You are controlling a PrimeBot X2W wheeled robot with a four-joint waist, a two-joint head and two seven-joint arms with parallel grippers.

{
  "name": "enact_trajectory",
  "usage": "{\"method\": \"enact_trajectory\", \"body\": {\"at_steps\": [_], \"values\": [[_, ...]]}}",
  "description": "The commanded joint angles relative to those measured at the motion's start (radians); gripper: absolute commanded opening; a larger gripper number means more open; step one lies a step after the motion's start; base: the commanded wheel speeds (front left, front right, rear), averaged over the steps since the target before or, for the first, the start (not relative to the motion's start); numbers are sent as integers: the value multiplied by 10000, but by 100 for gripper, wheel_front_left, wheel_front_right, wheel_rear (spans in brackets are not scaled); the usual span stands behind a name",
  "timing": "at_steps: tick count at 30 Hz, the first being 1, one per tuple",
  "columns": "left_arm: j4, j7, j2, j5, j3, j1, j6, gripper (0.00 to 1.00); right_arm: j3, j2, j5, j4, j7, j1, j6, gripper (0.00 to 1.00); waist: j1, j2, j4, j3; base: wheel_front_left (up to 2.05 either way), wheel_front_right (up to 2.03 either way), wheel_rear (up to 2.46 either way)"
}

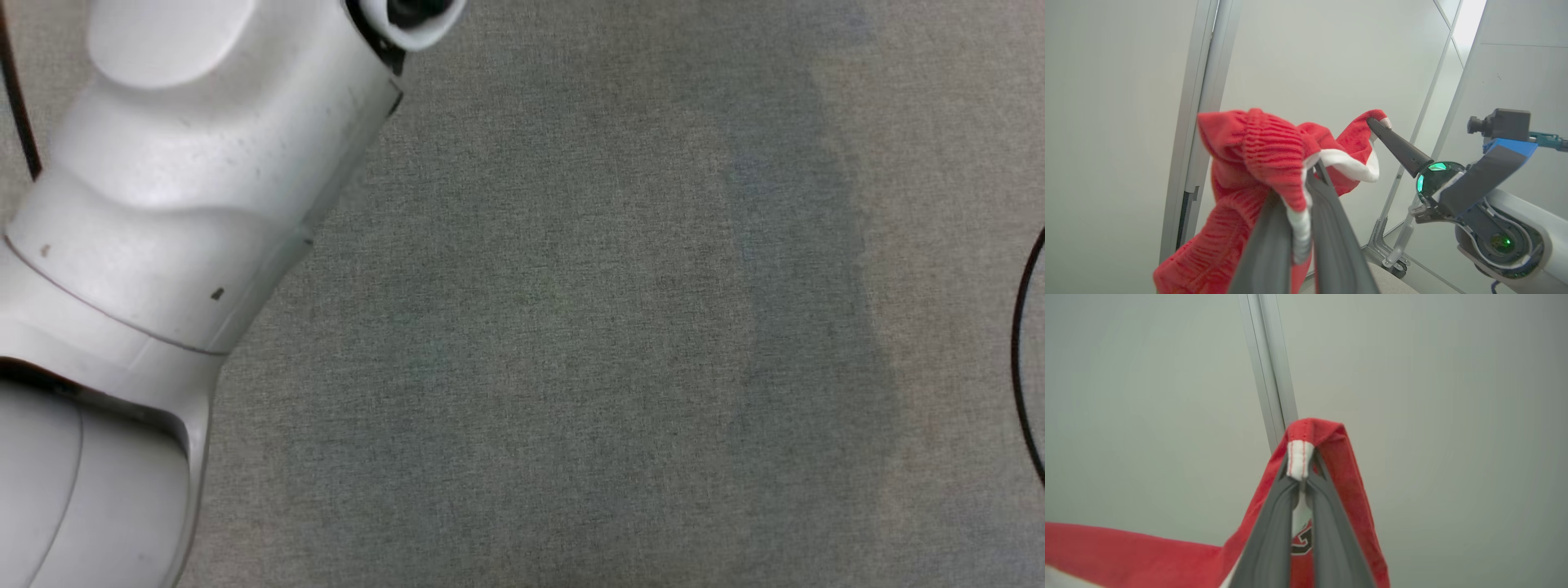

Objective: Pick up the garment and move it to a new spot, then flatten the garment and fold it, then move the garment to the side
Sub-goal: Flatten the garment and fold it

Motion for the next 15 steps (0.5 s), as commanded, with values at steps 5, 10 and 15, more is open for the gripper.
{"method": "enact_trajectory", "body": {"at_steps": [5,10,15], "values": [[46,-554,494,-445,-1111,1493,-7,0,864,81,855,-231,-197,1896,5,0,-1,-1,-65,-75,0,0,0],[-119,-790,858,-539,-1867,3300,-7,0,1067,-133,1269,-1231,-210,4249,5,0,-1,-1,-58,-464,0,0,0],[-477,-853,1191,-443,-2264,5406,-7,0,890,-185,1399,-2277,-211,6870,5,0,-1,-1,-74,-1098,0,0,0]]}}
